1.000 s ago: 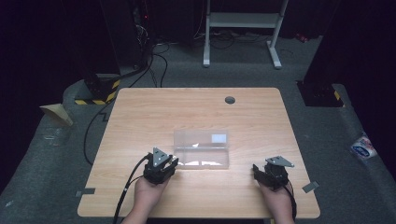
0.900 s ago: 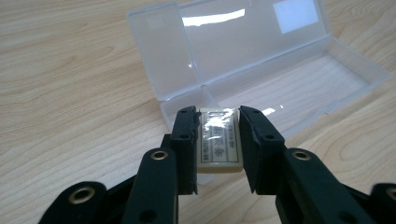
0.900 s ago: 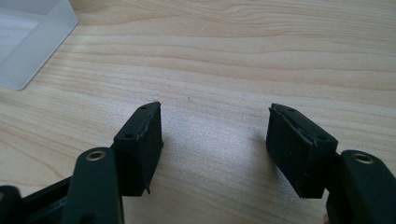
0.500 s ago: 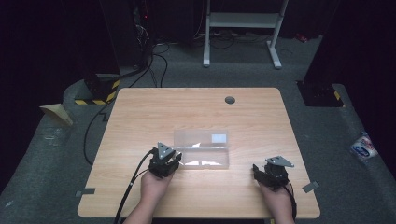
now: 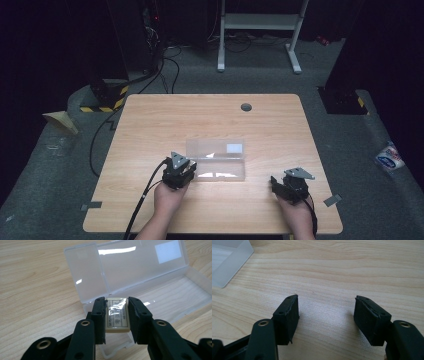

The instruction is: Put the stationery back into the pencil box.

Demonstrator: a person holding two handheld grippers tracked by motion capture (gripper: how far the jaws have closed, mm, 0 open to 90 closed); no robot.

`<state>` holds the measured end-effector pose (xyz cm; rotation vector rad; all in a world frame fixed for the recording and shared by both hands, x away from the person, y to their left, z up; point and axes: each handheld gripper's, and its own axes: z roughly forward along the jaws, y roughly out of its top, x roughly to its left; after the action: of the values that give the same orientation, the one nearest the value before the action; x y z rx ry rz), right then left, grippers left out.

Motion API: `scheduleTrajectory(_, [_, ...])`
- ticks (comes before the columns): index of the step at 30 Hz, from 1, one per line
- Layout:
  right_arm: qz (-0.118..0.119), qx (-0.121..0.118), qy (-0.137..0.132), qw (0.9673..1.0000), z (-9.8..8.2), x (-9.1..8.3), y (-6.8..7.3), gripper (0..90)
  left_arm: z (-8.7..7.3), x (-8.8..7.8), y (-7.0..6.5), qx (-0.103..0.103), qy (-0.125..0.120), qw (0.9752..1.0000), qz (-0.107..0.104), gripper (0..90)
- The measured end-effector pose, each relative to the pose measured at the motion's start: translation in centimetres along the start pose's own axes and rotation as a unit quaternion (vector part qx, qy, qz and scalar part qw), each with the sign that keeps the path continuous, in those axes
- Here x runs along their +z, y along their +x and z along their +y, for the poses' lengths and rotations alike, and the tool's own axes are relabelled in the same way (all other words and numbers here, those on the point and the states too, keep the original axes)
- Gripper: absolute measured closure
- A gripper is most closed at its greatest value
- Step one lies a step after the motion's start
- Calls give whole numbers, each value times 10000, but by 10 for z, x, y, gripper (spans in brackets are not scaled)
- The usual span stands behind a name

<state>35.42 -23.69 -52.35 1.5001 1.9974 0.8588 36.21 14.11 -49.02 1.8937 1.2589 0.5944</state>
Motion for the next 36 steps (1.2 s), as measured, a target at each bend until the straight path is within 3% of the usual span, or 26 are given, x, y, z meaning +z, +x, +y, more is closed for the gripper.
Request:
scheduleTrajectory(12, [6, -37, -3, 10000, 0, 0, -1, 364, 0, 15, 3, -45, 131, 9998, 120, 678])
scheduleTrajectory(17, [24, -15, 10, 10000, 0, 0, 0, 364, -4, 22, -1, 37, 273, 9995, 136, 677])
scheduleTrajectory(23, [22, -46, 5, 10000, 0, 0, -1, 365, -3, 23, -1, 111, 259, 9993, 228, 676])
scheduleTrajectory(27, [16, -45, -2, 10000, 0, 0, -1, 365, -3, 22, -1, 118, 302, 9993, 167, 660])
scheduleTrajectory(30, [15, -45, -2, 10000, 0, 0, -1, 365, -1, 20, 1, -18, 182, 9997, 139, 627])
scheduleTrajectory(36, [13, -54, 6, 10000, 0, 0, -1, 365, 2, 15, 1, 76, 142, 9998, 136, 589])
